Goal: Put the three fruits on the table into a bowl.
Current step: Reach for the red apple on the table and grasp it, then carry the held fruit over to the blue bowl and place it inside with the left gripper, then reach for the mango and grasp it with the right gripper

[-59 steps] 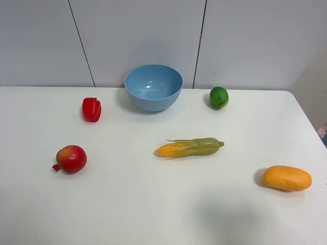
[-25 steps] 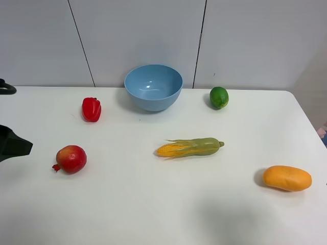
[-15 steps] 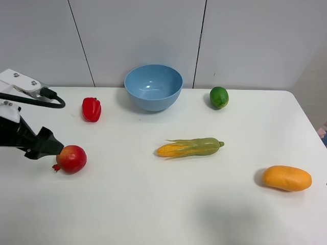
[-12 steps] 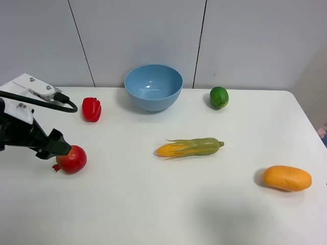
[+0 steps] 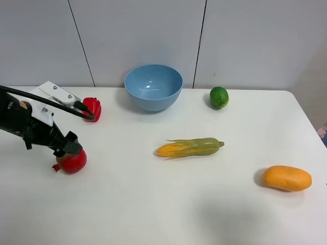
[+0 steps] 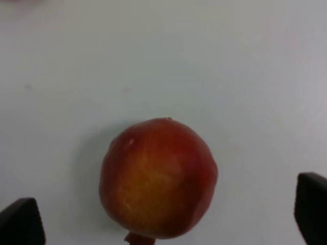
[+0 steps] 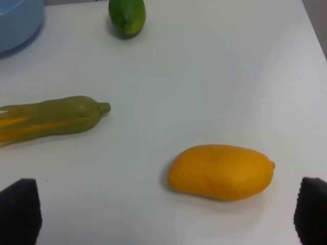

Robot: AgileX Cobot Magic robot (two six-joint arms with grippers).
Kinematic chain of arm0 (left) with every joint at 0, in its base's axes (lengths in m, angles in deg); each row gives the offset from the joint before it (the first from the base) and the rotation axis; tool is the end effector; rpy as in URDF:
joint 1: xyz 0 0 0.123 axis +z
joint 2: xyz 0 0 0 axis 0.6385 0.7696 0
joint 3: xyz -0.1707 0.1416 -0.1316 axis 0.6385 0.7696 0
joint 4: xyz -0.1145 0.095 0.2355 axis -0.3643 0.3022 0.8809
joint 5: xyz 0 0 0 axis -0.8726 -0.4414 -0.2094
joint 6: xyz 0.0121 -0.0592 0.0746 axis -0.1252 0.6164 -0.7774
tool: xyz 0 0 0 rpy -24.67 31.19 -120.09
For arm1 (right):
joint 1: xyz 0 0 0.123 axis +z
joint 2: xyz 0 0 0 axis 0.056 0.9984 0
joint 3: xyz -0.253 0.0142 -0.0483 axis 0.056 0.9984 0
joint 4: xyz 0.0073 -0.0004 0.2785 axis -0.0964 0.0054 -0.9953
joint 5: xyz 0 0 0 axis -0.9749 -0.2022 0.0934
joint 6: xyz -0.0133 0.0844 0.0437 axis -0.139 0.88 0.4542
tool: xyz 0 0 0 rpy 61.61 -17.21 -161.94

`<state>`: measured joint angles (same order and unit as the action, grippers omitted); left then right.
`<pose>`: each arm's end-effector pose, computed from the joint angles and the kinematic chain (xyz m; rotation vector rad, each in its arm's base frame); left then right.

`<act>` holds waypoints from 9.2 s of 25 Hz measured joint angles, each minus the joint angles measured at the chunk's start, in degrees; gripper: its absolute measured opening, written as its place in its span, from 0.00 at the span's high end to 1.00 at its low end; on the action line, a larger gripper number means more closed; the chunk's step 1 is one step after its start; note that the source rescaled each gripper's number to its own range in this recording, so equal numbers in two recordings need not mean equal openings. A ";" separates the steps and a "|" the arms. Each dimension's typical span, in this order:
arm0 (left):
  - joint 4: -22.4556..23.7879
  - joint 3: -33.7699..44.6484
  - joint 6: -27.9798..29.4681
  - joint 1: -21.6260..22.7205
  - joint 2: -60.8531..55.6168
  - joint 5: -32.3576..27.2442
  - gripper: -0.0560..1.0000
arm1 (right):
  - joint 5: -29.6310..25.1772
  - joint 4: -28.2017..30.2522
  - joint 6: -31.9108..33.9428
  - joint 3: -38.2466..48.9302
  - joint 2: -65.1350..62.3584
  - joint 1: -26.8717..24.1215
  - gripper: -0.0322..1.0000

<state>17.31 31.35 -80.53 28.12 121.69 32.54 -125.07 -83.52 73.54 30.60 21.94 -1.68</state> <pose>0.2770 -0.0644 0.1516 0.7295 2.6005 -0.0690 0.0568 0.0074 0.2908 0.0284 2.0666 0.0905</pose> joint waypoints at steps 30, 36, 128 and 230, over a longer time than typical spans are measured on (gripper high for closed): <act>2.60 -0.06 -0.06 0.00 19.85 8.51 0.61 | 0.00 -0.05 0.00 0.00 0.00 0.00 0.00; 2.85 -0.32 0.02 -0.34 16.48 7.41 0.93 | 0.00 -0.05 0.00 0.00 0.00 0.00 0.00; 10.25 0.25 23.17 15.13 -59.61 -24.51 0.03 | 0.00 -0.11 0.00 0.00 0.00 0.00 0.00; 6.38 13.61 26.08 15.30 -82.72 -29.30 0.01 | -8.94 4.02 -32.64 -14.87 34.08 0.00 0.13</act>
<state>23.70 44.96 -54.45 43.42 38.97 3.24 -134.01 -79.50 40.89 15.73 56.03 -1.68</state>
